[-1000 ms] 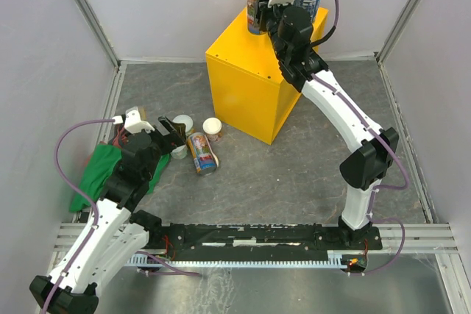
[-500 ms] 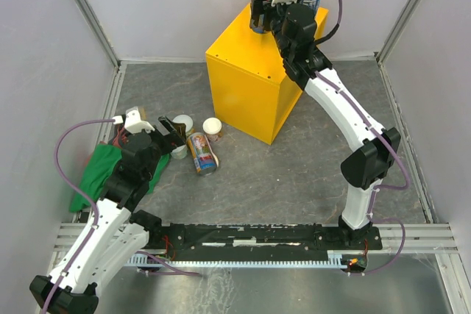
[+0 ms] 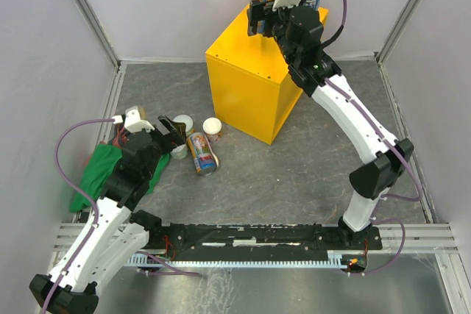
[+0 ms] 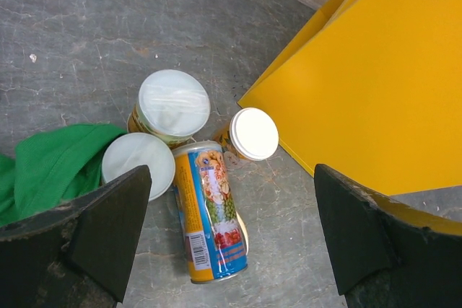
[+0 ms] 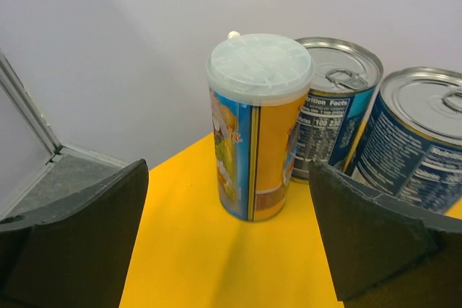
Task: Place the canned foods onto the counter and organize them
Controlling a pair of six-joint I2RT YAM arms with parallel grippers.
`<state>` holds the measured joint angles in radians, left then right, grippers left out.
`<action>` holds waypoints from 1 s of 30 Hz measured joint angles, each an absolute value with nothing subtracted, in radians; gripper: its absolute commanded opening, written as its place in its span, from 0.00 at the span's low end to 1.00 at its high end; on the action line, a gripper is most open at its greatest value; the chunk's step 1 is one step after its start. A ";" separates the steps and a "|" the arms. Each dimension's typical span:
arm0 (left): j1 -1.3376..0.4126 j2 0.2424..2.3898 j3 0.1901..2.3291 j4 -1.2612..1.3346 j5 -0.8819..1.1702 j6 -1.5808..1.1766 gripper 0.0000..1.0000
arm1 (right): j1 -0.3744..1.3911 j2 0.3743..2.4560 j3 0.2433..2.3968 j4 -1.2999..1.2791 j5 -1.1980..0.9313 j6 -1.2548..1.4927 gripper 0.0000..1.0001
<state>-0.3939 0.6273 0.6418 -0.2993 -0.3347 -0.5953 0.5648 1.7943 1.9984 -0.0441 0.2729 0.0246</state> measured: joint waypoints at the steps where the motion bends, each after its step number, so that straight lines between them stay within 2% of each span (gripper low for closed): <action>1: -0.394 0.629 0.643 -0.300 -0.335 -0.602 0.99 | 0.572 1.773 1.983 -0.051 0.276 0.025 0.99; 7: -0.394 0.612 0.644 -0.309 -0.335 -0.641 0.99 | 0.665 1.661 1.921 -0.101 0.343 -0.001 0.99; 18: -0.394 0.536 0.630 -0.373 -0.352 -0.744 0.98 | 1.010 1.539 1.806 -0.259 0.475 -0.015 0.99; 25: -0.394 0.483 0.611 -0.442 -0.401 -0.819 0.98 | 1.187 1.555 1.811 -0.441 0.571 0.073 0.99; 30: -0.394 0.475 0.608 -0.487 -0.423 -0.853 0.98 | 1.206 1.628 1.825 -0.549 0.556 0.189 0.99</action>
